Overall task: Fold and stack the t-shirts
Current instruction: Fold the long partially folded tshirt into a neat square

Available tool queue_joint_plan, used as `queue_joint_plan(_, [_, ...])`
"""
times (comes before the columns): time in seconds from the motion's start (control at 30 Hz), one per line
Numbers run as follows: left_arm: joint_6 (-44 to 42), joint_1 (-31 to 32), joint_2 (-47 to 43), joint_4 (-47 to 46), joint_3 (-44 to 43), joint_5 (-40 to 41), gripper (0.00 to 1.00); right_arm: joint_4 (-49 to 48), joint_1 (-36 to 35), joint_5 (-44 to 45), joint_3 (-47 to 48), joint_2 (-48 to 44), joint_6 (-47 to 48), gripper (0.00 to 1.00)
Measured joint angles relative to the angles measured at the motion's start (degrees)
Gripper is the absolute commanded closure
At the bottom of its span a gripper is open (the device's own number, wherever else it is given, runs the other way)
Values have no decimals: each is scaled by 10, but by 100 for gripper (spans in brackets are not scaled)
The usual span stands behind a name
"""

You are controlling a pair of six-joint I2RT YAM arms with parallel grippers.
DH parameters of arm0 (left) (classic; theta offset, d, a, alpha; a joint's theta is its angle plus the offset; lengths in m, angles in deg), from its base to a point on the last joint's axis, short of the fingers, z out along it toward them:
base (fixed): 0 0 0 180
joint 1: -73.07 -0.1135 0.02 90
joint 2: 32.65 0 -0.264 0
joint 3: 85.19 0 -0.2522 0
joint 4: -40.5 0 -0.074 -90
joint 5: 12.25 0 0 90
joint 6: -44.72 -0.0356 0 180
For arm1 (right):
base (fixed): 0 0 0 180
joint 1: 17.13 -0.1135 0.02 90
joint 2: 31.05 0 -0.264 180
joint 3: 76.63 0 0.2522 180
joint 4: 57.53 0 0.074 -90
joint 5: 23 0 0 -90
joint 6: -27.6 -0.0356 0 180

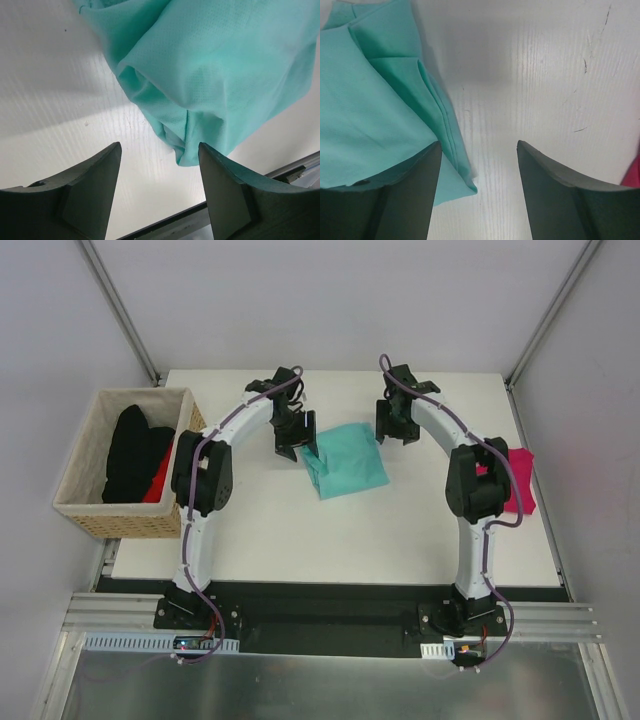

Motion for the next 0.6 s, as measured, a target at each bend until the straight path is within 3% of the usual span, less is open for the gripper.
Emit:
queue_joint_plan(0.13, [0,0,-9,1,15,11,37,-7,0,-16,-4,0,-1,43])
queue_joint_plan(0.6, [2,0,-9,2,13,15,37,-11,-64,-45,-4,-13,-11,81])
